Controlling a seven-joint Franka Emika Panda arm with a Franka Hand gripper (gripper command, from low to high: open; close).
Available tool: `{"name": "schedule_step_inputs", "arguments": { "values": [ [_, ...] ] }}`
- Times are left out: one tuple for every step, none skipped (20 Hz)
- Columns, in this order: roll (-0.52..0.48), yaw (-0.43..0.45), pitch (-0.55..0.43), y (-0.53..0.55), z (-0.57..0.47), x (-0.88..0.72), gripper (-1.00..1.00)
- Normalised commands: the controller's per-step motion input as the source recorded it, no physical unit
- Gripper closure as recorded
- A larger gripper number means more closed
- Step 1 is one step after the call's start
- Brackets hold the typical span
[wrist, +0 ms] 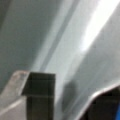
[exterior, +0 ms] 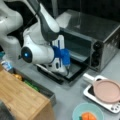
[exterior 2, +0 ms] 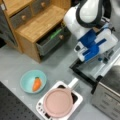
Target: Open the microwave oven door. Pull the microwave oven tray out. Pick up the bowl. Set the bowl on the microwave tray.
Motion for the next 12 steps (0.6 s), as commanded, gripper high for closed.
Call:
{"name": "schedule_step_inputs", "arguments": {
  "values": [
    [-0.018, 0.229, -0.01, -0.1, 0.09, -0.03, 1.0],
    [-0.023, 0.247, -0.014, -0.11, 0.08, -0.02, 1.0],
    [-0.023, 0.251, -0.014, -0.12, 0.08, -0.01, 1.0],
    [-0.021, 0.249, -0.014, -0.12, 0.08, -0.01, 1.0],
    [-0.017, 0.244, -0.012, -0.12, 0.08, -0.01, 1.0],
    [-0.013, 0.241, -0.011, -0.11, 0.08, -0.01, 1.0],
    [-0.012, 0.273, -0.005, -0.12, 0.08, 0.0, 1.0],
    [-0.009, 0.283, -0.004, -0.12, 0.07, 0.0, 1.0],
    [-0.008, 0.286, -0.004, -0.12, 0.07, 0.0, 1.0],
    [-0.004, 0.292, -0.003, -0.12, 0.06, 0.0, 1.0],
    [-0.001, 0.294, 0.0, -0.13, 0.06, 0.0, 1.0],
    [0.004, 0.296, 0.002, -0.13, 0.06, 0.0, 1.0]
  ]
}}
